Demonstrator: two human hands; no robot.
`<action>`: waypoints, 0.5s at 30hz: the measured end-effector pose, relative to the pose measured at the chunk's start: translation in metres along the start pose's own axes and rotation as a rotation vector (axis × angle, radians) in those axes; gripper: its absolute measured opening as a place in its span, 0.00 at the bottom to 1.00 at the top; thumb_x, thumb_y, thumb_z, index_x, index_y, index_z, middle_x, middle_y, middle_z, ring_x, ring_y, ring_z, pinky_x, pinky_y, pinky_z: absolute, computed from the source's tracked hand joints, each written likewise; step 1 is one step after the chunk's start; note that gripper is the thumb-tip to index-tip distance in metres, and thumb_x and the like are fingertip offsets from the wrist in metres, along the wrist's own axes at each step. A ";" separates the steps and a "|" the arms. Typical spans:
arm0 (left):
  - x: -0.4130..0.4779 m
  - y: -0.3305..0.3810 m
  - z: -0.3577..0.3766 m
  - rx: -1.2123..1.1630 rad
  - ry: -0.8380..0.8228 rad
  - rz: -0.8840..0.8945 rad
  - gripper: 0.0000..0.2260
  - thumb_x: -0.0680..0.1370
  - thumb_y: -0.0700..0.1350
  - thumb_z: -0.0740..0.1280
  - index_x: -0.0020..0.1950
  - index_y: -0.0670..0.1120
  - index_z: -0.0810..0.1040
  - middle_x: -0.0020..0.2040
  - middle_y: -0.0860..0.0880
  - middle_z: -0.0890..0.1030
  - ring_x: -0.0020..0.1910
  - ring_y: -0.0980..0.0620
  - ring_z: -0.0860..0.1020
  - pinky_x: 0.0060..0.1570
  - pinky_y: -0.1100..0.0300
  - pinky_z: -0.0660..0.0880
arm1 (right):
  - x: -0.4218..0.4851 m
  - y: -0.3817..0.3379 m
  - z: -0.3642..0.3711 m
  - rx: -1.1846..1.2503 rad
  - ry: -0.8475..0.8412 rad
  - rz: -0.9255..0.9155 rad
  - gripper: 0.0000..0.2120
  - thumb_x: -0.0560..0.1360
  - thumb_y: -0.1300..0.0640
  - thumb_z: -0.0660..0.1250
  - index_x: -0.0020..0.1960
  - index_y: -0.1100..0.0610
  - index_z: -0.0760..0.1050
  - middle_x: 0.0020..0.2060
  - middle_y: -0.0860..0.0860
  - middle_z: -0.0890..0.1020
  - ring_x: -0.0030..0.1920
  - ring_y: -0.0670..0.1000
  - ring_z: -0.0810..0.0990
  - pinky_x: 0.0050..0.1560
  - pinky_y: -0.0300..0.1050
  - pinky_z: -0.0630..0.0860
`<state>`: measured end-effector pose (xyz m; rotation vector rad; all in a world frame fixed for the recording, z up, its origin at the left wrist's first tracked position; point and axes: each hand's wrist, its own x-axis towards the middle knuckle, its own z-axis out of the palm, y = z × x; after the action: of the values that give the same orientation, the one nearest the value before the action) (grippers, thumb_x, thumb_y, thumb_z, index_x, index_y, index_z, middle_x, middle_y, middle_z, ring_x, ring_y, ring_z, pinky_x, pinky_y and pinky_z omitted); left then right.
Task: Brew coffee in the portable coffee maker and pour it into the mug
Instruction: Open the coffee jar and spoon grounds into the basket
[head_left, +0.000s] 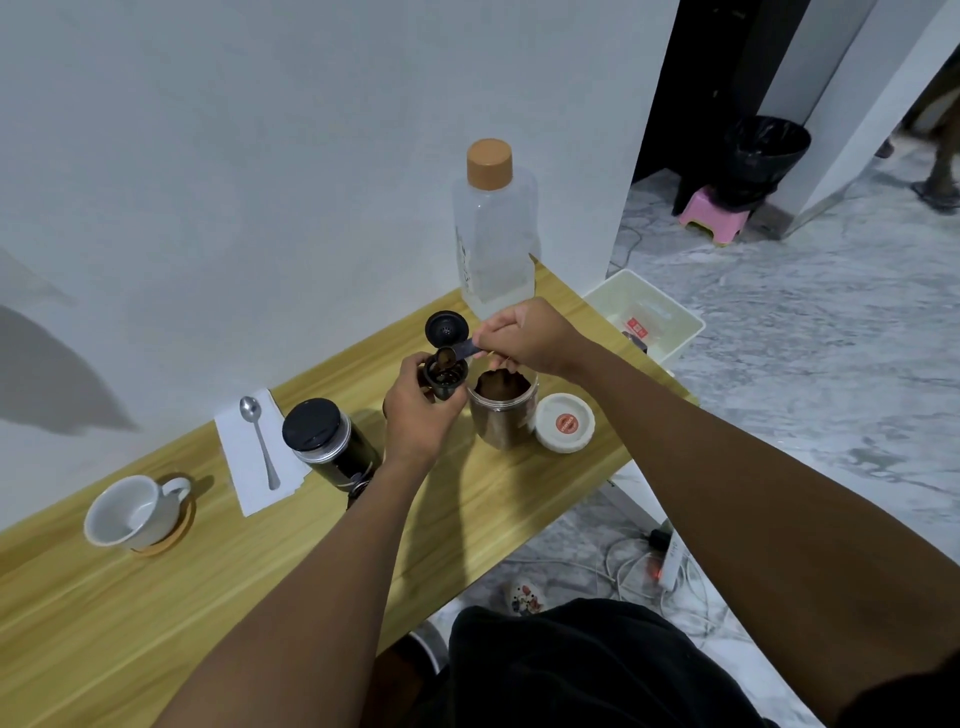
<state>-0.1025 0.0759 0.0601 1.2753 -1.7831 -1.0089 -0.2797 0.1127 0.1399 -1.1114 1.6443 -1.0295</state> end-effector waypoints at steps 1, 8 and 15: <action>0.000 0.000 0.000 -0.005 -0.001 -0.003 0.19 0.72 0.41 0.78 0.60 0.46 0.76 0.45 0.62 0.79 0.43 0.75 0.76 0.42 0.78 0.70 | 0.000 -0.001 0.002 -0.021 0.010 -0.023 0.08 0.77 0.63 0.70 0.50 0.68 0.81 0.27 0.49 0.83 0.25 0.42 0.77 0.28 0.34 0.74; -0.003 0.000 -0.004 -0.032 0.011 -0.014 0.19 0.71 0.42 0.78 0.59 0.47 0.76 0.44 0.61 0.80 0.43 0.73 0.78 0.43 0.77 0.72 | 0.001 0.001 0.013 -0.250 -0.002 -0.207 0.04 0.75 0.63 0.70 0.43 0.57 0.83 0.26 0.51 0.82 0.30 0.40 0.81 0.38 0.30 0.75; 0.000 -0.003 -0.005 -0.032 0.021 -0.011 0.19 0.71 0.39 0.78 0.60 0.44 0.77 0.45 0.62 0.80 0.43 0.74 0.78 0.43 0.79 0.70 | -0.009 -0.004 0.022 -0.460 0.036 -0.430 0.05 0.74 0.64 0.71 0.47 0.64 0.85 0.33 0.52 0.85 0.34 0.43 0.80 0.44 0.38 0.76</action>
<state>-0.0970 0.0743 0.0599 1.2730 -1.7386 -1.0230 -0.2558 0.1168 0.1390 -1.8200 1.7617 -0.9553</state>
